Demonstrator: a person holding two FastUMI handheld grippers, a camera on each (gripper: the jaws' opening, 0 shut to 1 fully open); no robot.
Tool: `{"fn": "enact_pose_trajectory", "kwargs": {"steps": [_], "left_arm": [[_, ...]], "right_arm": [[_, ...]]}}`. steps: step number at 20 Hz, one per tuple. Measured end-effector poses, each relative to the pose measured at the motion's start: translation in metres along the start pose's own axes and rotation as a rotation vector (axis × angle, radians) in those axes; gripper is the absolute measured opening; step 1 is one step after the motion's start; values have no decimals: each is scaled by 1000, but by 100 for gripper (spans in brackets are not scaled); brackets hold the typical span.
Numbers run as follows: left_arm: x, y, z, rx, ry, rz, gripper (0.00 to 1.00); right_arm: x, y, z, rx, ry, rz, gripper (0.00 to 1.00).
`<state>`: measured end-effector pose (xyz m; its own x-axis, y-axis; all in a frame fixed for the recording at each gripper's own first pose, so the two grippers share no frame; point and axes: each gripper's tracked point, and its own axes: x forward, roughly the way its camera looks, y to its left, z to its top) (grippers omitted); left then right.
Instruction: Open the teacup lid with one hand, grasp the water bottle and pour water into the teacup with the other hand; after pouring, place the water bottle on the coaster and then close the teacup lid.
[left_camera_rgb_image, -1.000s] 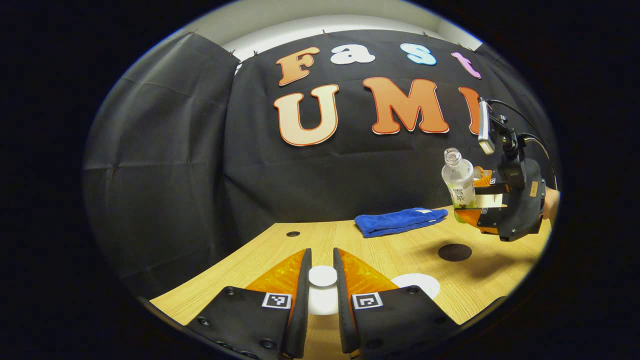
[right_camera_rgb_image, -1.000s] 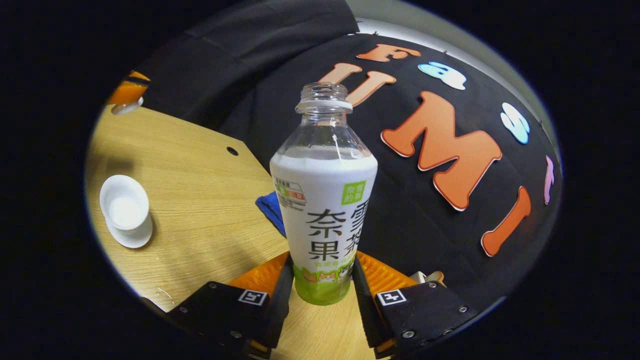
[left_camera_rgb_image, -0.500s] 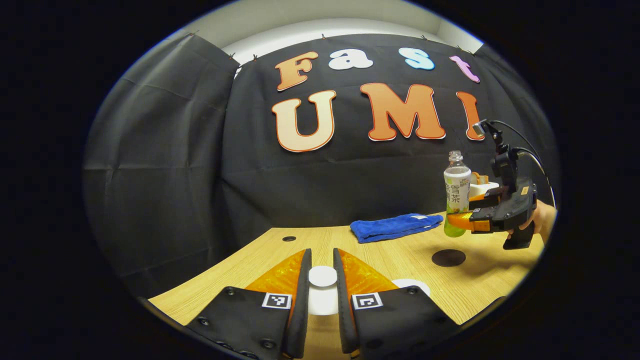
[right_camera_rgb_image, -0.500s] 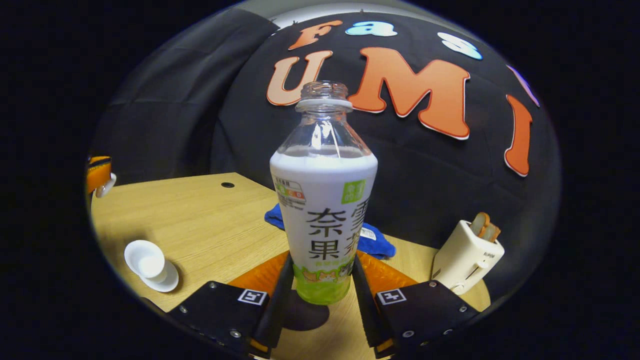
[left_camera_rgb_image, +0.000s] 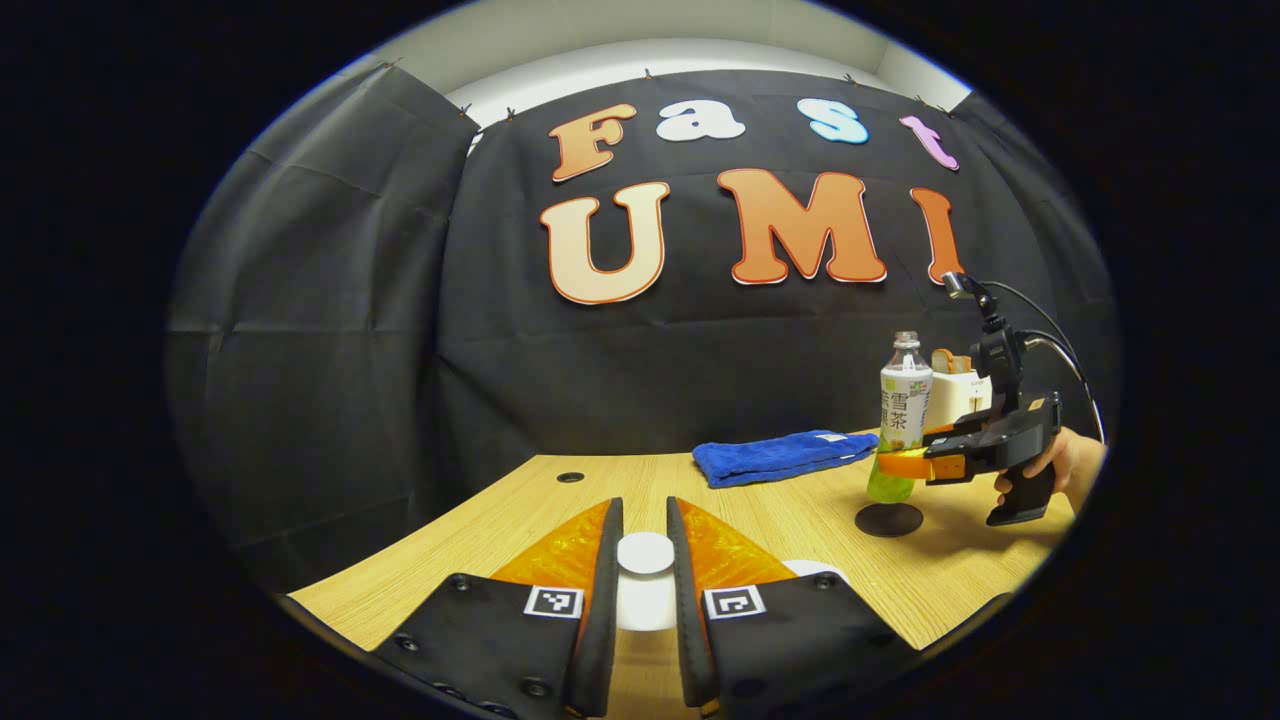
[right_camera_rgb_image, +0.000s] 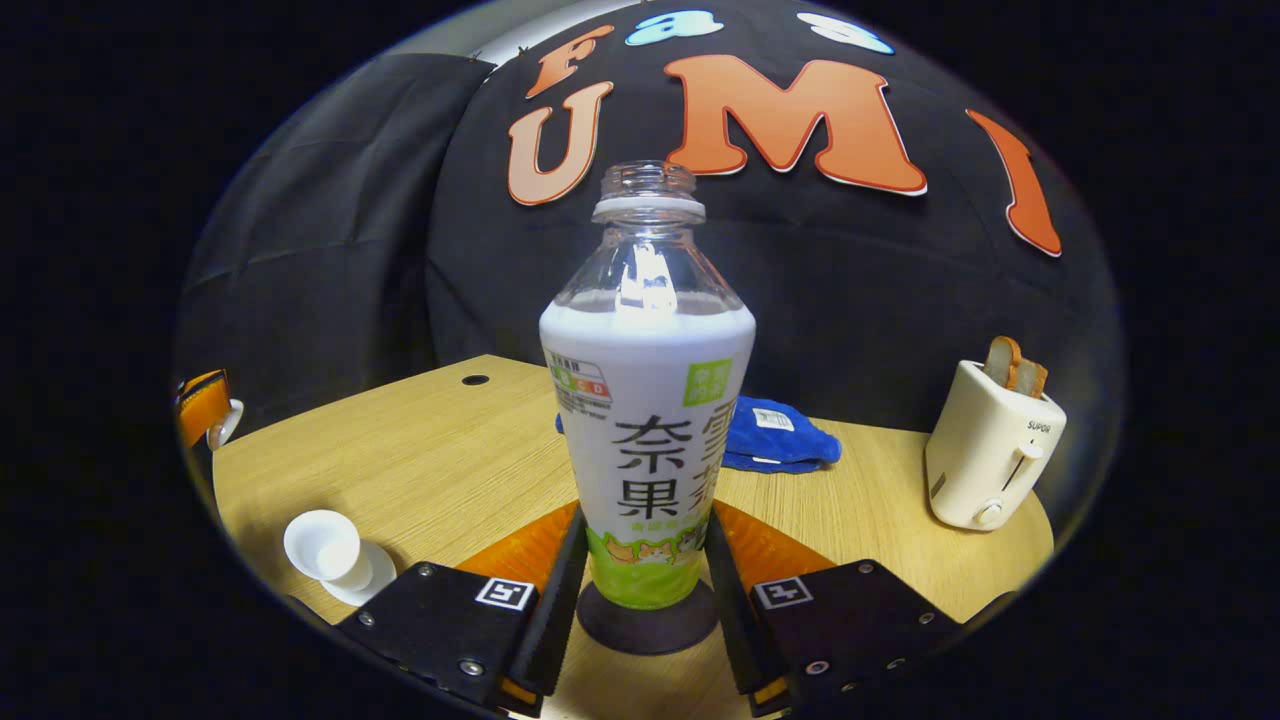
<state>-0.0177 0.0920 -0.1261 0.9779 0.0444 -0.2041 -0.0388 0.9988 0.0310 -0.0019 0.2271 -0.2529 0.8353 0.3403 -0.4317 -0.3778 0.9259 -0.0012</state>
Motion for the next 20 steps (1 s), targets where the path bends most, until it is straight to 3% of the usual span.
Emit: {"fn": "enact_pose_trajectory", "kwargs": {"steps": [11, 15, 20], "left_arm": [[8, -9, -8, 3, 28, -15, 28], [10, -15, -12, 1, 36, -25, 30], [14, -29, -16, -27, 43, -59, 30]], "right_arm": [[-9, 5, -20, 37, 98, 13, 65], [-7, 3, -20, 26, 82, 16, 65], [-9, 2, -16, 31, 73, 0, 75]]}}
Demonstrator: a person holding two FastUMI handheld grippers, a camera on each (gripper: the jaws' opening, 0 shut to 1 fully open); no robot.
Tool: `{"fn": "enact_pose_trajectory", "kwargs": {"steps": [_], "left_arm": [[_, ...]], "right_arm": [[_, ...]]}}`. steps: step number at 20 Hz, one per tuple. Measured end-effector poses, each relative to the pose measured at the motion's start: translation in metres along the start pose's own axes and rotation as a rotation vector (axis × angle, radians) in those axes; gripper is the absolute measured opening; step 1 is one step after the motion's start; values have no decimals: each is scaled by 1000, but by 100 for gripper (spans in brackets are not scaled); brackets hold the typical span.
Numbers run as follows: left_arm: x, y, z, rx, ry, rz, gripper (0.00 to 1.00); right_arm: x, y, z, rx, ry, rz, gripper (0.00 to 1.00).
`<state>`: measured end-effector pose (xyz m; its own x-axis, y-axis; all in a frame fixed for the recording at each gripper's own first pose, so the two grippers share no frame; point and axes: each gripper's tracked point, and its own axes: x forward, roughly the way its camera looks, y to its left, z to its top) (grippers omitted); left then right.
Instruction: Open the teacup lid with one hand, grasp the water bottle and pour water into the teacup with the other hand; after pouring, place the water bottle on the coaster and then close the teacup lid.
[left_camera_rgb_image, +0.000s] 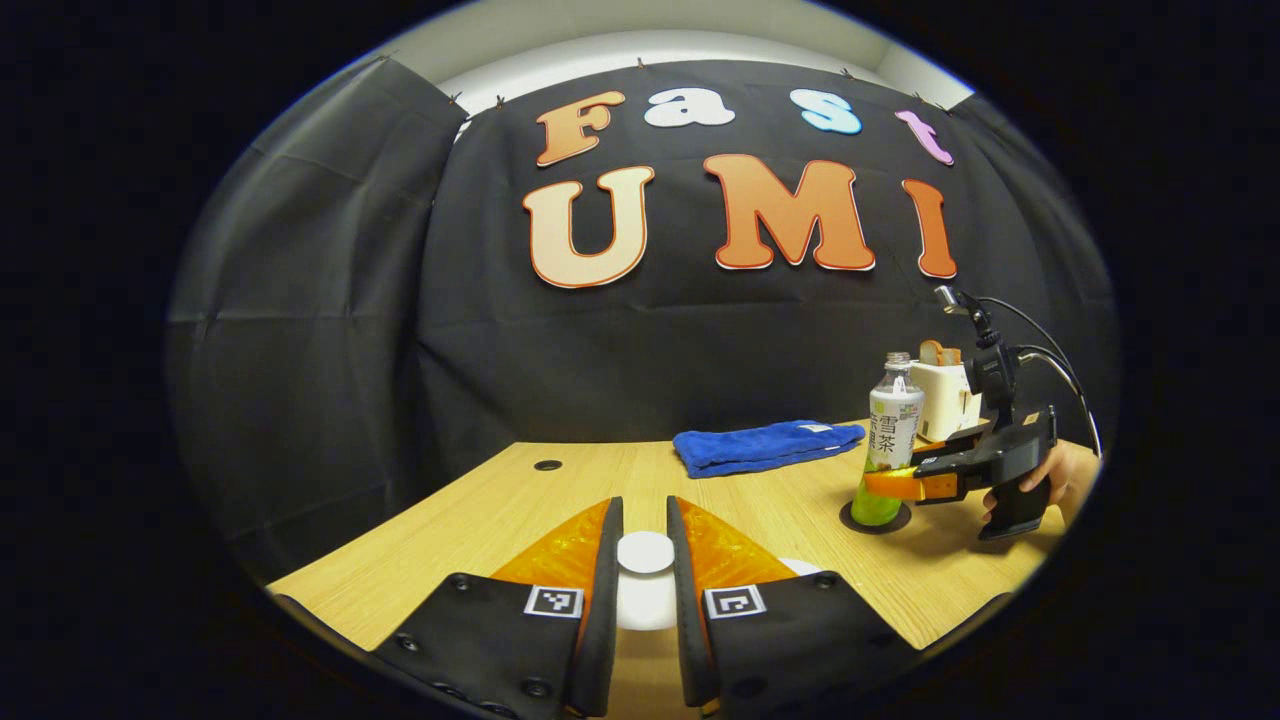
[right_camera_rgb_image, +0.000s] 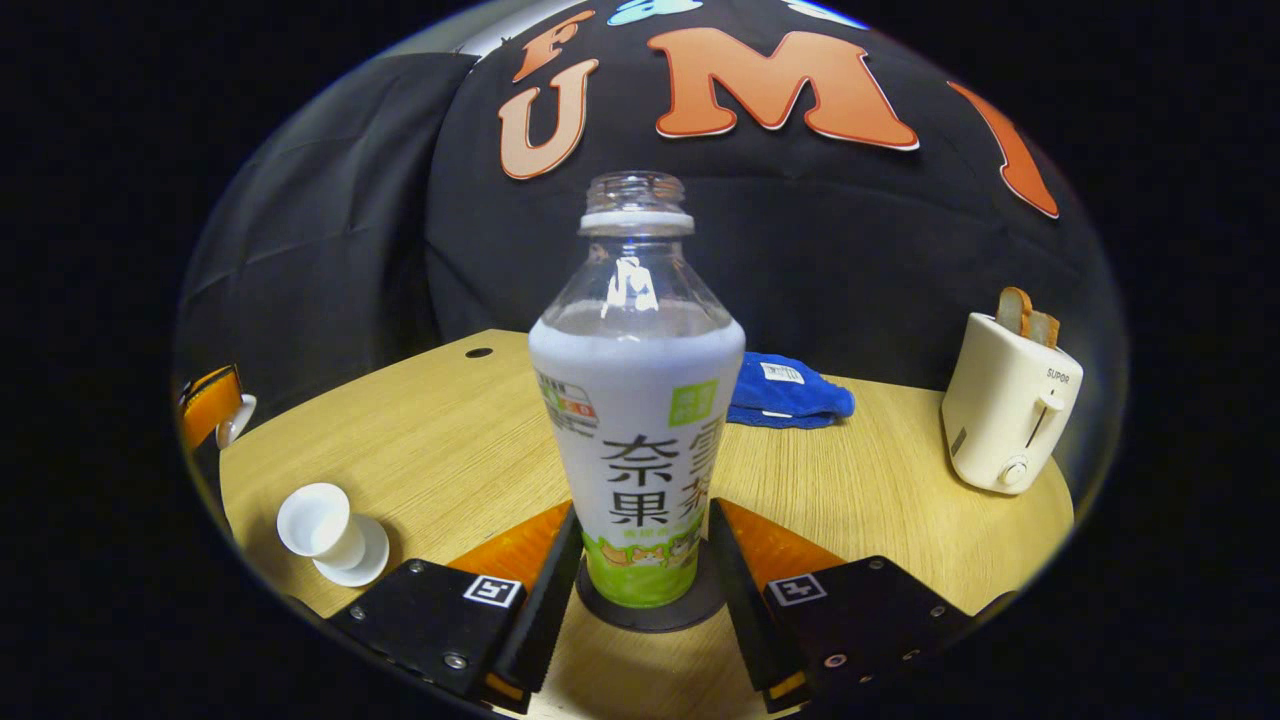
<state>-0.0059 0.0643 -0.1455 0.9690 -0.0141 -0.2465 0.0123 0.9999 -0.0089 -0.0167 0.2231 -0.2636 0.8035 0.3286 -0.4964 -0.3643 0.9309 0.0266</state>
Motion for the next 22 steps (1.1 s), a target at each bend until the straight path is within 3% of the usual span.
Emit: {"fn": "enact_pose_trajectory", "kwargs": {"steps": [8, 14, 22], "left_arm": [[10, -29, -6, -43, 10, -59, 30], [18, -60, -28, -59, 59, -117, 30], [30, -79, -61, -60, 135, -146, 30]], "right_arm": [[-21, 8, 21, 30, -77, 41, 93], [-55, 16, 47, -2, -182, 64, 95], [-92, 8, 73, 2, -283, 37, 95]]}}
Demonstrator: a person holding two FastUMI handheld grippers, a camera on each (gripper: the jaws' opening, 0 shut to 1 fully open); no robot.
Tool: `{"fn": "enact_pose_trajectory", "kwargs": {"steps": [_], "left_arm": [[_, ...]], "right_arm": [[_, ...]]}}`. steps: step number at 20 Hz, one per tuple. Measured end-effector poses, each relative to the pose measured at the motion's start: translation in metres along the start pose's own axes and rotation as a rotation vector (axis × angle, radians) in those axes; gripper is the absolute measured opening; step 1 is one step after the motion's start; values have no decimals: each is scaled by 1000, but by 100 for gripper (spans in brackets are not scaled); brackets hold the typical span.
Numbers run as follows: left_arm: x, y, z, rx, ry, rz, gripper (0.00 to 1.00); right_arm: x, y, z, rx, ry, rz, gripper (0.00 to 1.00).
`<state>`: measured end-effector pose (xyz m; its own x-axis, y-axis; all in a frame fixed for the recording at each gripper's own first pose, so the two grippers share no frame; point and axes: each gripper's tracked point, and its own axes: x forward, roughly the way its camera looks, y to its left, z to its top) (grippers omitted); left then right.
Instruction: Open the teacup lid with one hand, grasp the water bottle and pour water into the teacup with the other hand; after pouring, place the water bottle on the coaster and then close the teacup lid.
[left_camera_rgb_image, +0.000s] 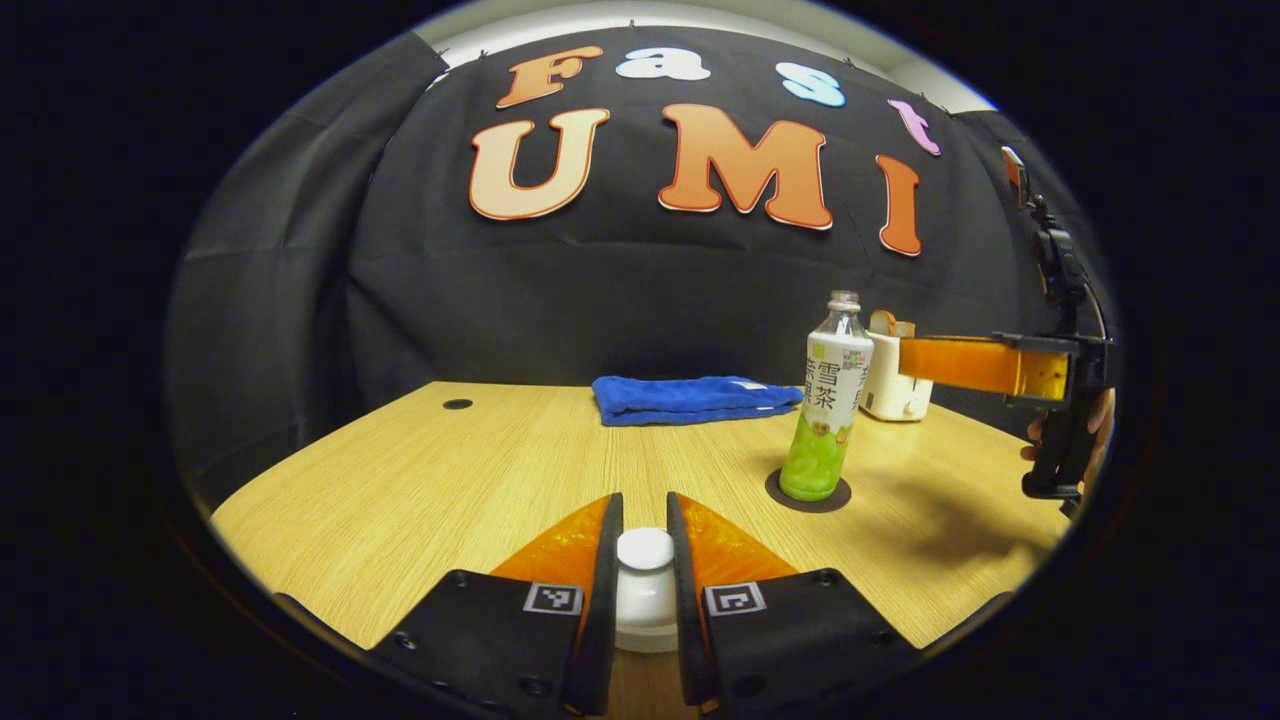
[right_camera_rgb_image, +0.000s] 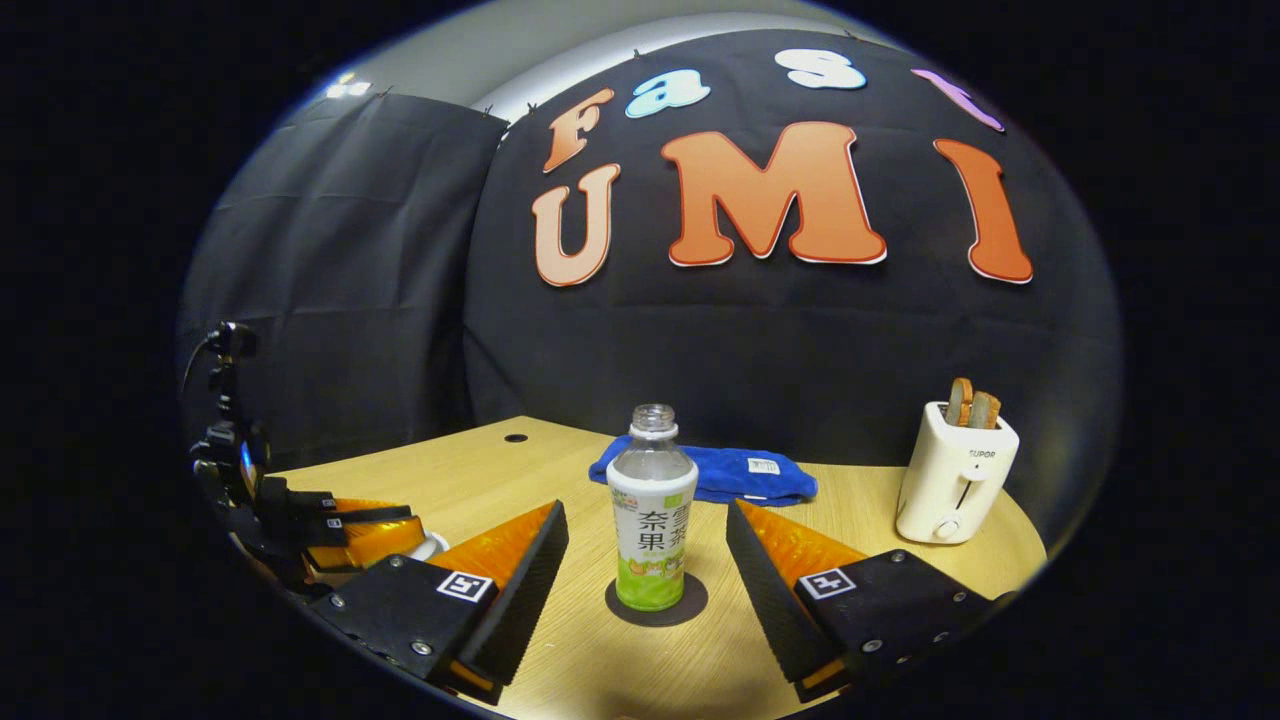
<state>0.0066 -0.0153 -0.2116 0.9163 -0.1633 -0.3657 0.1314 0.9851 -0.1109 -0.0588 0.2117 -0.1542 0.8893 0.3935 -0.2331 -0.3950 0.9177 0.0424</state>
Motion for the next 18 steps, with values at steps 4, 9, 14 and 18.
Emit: {"fn": "enact_pose_trajectory", "kwargs": {"steps": [4, 9, 14, 18], "left_arm": [[4, -6, -2, 21, 6, -6, 30], [6, -4, -8, 35, 26, 6, 27], [6, -2, -8, 56, 23, 17, 35], [5, -3, -1, 58, 4, 14, 44]], "right_arm": [[-10, -7, 9, 9, -27, -16, 95], [-18, -11, 16, -4, -42, -17, 96], [-30, -14, 23, -17, -61, -29, 96], [-40, -12, 33, -32, -89, -34, 96]]}}
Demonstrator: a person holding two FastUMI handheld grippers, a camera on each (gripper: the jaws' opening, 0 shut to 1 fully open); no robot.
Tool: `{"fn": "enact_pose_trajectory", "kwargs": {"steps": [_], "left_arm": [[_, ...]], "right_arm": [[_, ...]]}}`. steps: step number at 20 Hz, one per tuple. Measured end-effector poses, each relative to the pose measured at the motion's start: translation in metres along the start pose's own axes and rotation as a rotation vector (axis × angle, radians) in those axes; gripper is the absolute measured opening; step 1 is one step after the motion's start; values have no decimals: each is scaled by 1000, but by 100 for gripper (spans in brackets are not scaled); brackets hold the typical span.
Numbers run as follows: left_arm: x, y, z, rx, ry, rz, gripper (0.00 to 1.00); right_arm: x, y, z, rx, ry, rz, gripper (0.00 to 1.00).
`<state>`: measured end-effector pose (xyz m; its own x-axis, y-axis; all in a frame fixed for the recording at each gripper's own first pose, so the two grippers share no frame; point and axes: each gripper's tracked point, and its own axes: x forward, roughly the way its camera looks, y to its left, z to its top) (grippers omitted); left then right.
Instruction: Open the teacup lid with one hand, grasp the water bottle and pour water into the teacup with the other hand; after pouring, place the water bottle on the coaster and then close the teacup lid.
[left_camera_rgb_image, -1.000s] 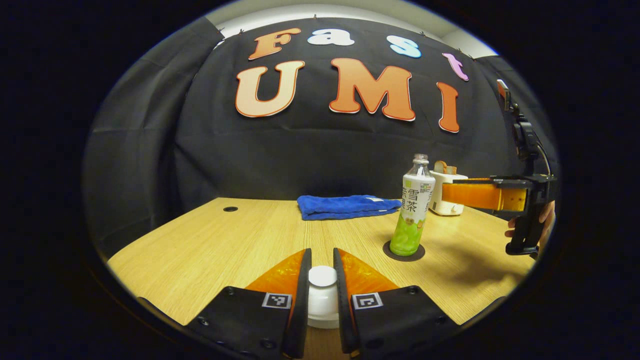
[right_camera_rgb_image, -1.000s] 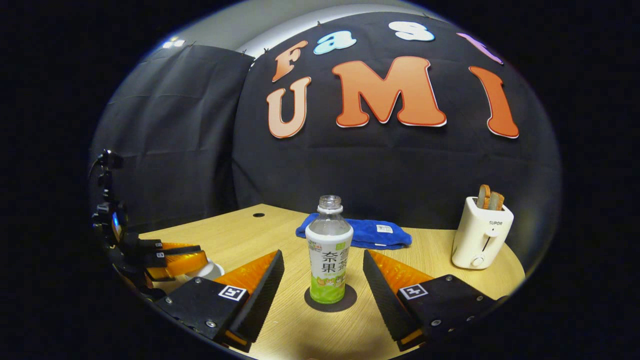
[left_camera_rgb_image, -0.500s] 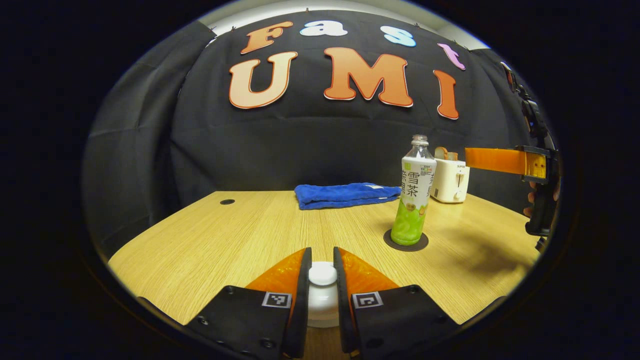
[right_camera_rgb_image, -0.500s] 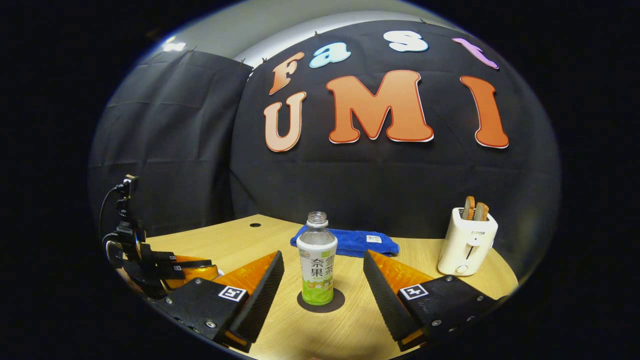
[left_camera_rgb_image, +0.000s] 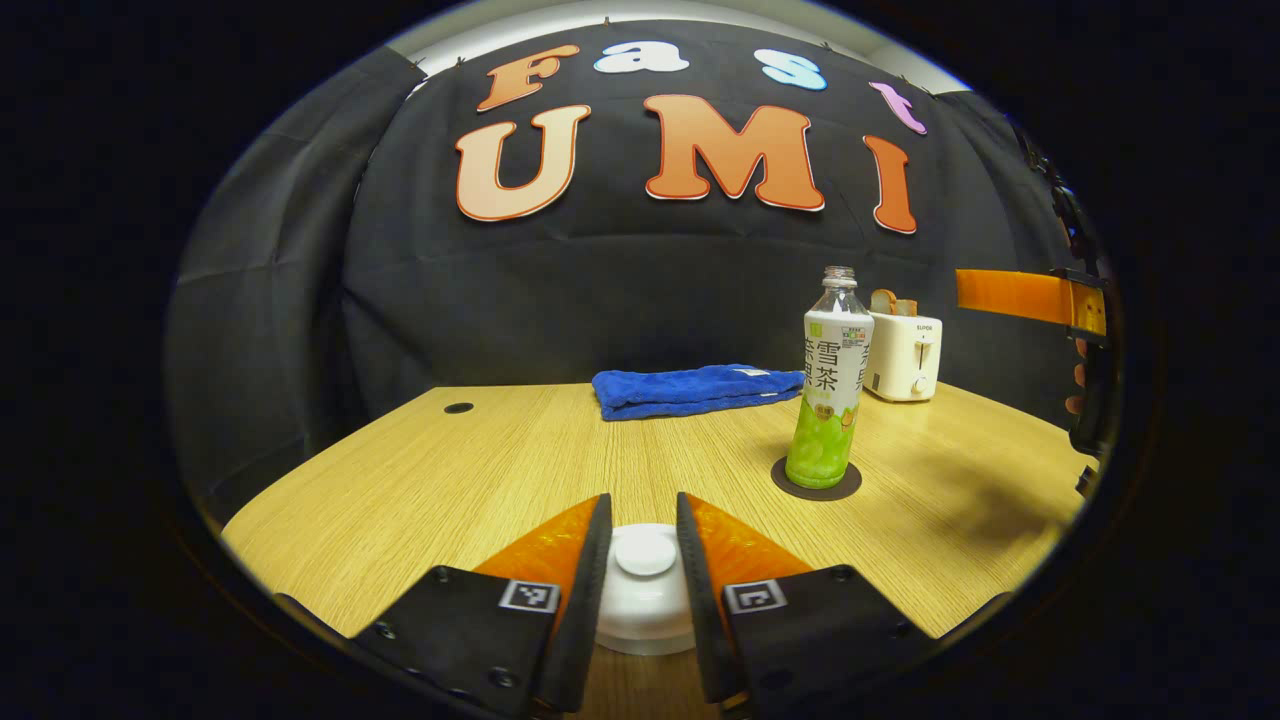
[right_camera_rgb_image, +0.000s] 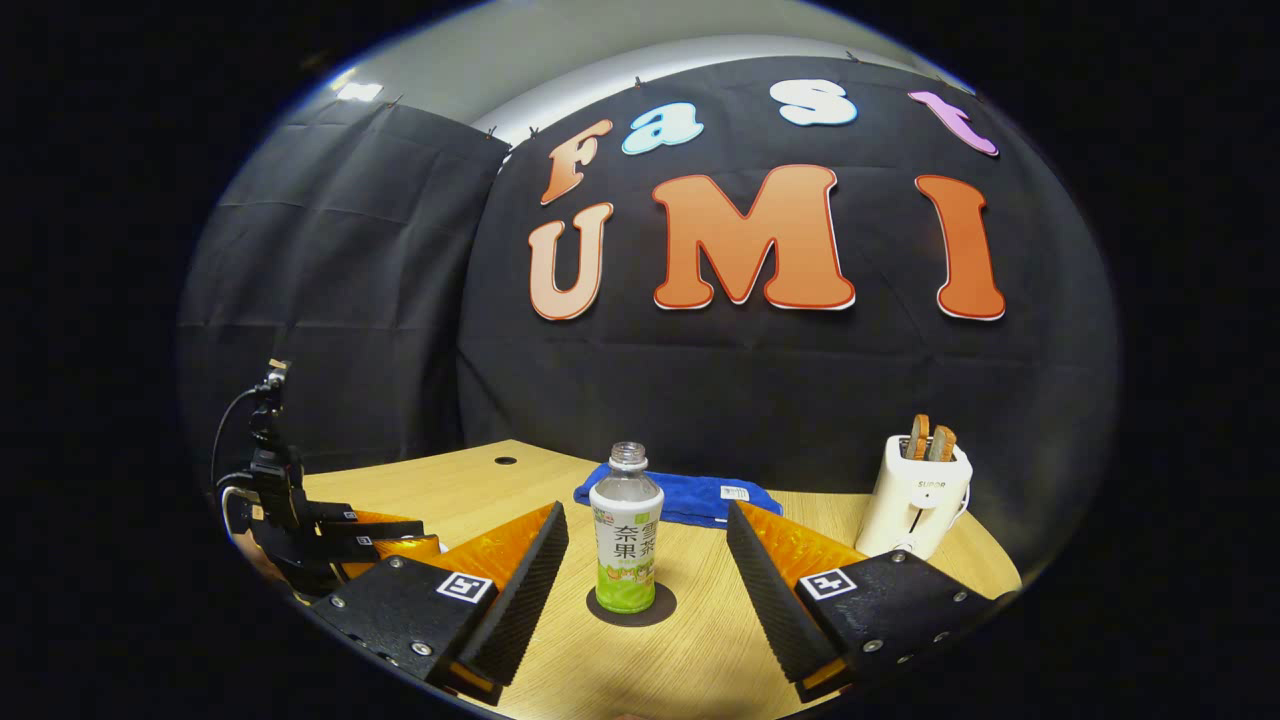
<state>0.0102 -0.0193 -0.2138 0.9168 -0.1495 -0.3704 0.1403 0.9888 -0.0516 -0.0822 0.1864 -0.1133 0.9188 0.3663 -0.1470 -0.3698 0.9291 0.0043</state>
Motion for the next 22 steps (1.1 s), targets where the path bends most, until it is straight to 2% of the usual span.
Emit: {"fn": "enact_pose_trajectory", "kwargs": {"steps": [2, 4, 5, 8, 13, 18, 19, 20, 21, 22], "left_arm": [[-1, -5, 7, 0, -22, -12, 54], [-3, -9, 17, 7, -44, -17, 59], [-4, -11, 25, 10, -63, -18, 58], [-6, -15, 50, 22, -115, -10, 72], [-20, -25, 93, 28, -207, -11, 80], [-36, -24, 128, -6, -289, -3, 90], [-38, -23, 134, -20, -294, -6, 89], [-39, -21, 137, -33, -293, -5, 92], [-41, -18, 140, -45, -292, 4, 90], [-42, -14, 143, -51, -291, 15, 94]], "right_arm": [[-5, -1, 7, -10, -18, -4, 96], [-8, 1, 10, -10, -30, -5, 96], [-10, 0, 12, -8, -36, -7, 96], [-17, -1, 19, -11, -59, -24, 96], [-23, -12, 9, -31, -44, -75, 96], [-35, -10, 30, -42, -108, -120, 96], [-38, -11, 34, -47, -122, -127, 92], [-40, -9, 39, -52, -134, -135, 96], [-43, -10, 41, -54, -138, -147, 96], [-45, -11, 43, -55, -138, -164, 96]]}}
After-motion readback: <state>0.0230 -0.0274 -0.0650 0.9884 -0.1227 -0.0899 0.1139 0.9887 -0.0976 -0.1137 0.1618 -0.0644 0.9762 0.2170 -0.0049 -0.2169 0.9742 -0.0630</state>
